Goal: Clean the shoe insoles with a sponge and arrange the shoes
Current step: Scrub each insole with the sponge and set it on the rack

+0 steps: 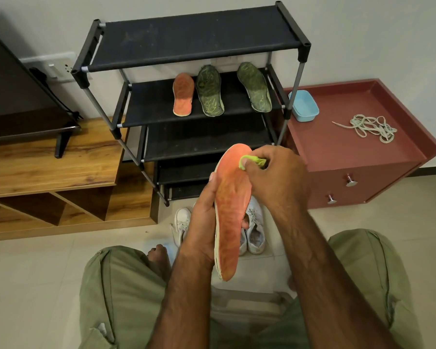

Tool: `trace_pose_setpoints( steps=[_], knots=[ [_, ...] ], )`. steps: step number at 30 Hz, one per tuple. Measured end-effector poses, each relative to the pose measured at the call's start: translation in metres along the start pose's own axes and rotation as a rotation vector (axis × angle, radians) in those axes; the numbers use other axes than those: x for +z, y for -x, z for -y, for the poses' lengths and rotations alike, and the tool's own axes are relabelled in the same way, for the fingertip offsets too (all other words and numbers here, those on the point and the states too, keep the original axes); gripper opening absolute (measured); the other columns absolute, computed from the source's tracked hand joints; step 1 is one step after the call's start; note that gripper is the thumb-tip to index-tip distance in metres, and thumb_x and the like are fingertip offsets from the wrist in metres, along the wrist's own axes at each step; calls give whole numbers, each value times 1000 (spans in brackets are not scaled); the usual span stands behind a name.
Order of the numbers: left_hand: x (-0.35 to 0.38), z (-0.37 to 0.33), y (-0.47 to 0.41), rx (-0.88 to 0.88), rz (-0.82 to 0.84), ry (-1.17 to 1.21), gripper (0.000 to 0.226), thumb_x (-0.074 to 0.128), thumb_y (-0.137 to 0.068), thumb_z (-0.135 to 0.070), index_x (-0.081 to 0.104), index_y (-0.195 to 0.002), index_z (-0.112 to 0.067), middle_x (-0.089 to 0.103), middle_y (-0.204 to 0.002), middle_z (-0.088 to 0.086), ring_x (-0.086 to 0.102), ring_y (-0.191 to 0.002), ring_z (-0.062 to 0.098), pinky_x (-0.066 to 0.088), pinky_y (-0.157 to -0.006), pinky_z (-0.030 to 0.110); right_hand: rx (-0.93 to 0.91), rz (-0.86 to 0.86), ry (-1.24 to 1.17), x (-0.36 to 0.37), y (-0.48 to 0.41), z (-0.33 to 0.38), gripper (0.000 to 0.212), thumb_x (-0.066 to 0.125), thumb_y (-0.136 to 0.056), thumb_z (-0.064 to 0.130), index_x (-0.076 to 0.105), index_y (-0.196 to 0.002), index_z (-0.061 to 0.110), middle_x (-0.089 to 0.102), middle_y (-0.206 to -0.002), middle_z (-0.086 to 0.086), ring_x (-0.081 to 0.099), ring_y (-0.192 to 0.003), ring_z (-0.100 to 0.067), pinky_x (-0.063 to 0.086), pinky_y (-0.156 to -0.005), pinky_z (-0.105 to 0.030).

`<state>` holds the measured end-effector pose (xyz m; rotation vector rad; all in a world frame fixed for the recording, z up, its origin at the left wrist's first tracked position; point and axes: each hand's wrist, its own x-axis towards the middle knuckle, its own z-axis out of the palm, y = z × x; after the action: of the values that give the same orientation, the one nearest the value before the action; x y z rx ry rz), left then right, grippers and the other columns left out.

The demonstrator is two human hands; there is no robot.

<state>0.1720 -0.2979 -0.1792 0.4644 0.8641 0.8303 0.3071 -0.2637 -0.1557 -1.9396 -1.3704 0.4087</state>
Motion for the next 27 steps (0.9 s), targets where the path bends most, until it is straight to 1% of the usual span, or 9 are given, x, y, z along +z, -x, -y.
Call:
trace_pose_setpoints(
  steps=[2, 4, 8, 12, 15, 19, 21, 23, 27],
  knots=[
    [3, 0, -1, 24, -15, 4, 60, 48, -99, -60, 70, -125, -11, 73, -94, 12, 57, -68, 23, 51, -54, 30, -38, 114, 7, 1, 2, 3, 20, 71, -87, 47, 78, -99, 34, 75, -89, 15, 69, -81, -8, 59, -79, -39],
    [3, 2, -2, 33, -22, 33, 56, 48, -100, -58, 75, -119, -13, 73, -92, 12, 55, -69, 23, 50, -52, 30, -81, 261, -4, 2, 5, 8, 22, 70, -84, 51, 79, -97, 36, 76, -88, 15, 70, -83, -8, 60, -80, -39],
    [-4, 3, -1, -9, -23, 19, 62, 52, -95, -65, 77, -113, -11, 70, -87, 14, 57, -64, 23, 48, -55, 30, -25, 111, 57, -1, -2, 3, 21, 71, -82, 51, 77, -95, 34, 75, -88, 12, 70, -85, -15, 58, -83, -44],
    [3, 2, -2, 46, -20, 34, 53, 49, -99, -58, 79, -111, -16, 73, -93, 12, 55, -72, 24, 49, -54, 31, -86, 308, -87, 0, 6, 9, 15, 73, -86, 46, 80, -94, 36, 75, -85, 18, 70, -80, -3, 60, -79, -38],
    [4, 3, 0, 22, -32, -17, 57, 46, -98, -61, 75, -117, -16, 76, -101, 14, 58, -76, 25, 50, -57, 31, -77, 172, 38, -3, 2, 7, 18, 73, -86, 49, 78, -98, 36, 75, -90, 16, 69, -83, -8, 58, -84, -41],
    [-4, 3, -4, 19, -23, 20, 61, 50, -96, -66, 80, -107, -15, 69, -89, 15, 57, -63, 22, 49, -52, 28, -95, 323, -110, -10, -2, 4, 14, 77, -82, 47, 79, -91, 36, 75, -85, 19, 70, -80, -3, 60, -79, -41],
    [-7, 1, -5, 6, -9, 42, 67, 54, -93, -69, 77, -113, -9, 63, -91, 18, 57, -60, 23, 47, -53, 30, -72, 158, -148, -18, -9, 2, 15, 75, -83, 45, 77, -95, 36, 74, -89, 20, 68, -83, -3, 59, -81, -42],
    [-9, -1, -6, 15, -29, 41, 64, 55, -93, -68, 79, -107, -10, 59, -92, 20, 56, -60, 24, 44, -53, 29, -56, 31, -168, -26, -17, -1, 16, 74, -87, 40, 76, -102, 36, 72, -96, 19, 67, -90, -5, 58, -85, -43],
    [-6, -3, -7, 36, -29, 46, 62, 55, -93, -65, 79, -107, -9, 58, -86, 17, 57, -57, 23, 44, -51, 28, -182, 198, 88, -21, -15, -3, 15, 74, -87, 44, 74, -102, 40, 67, -99, 14, 65, -91, -12, 56, -83, -43]
  ],
)
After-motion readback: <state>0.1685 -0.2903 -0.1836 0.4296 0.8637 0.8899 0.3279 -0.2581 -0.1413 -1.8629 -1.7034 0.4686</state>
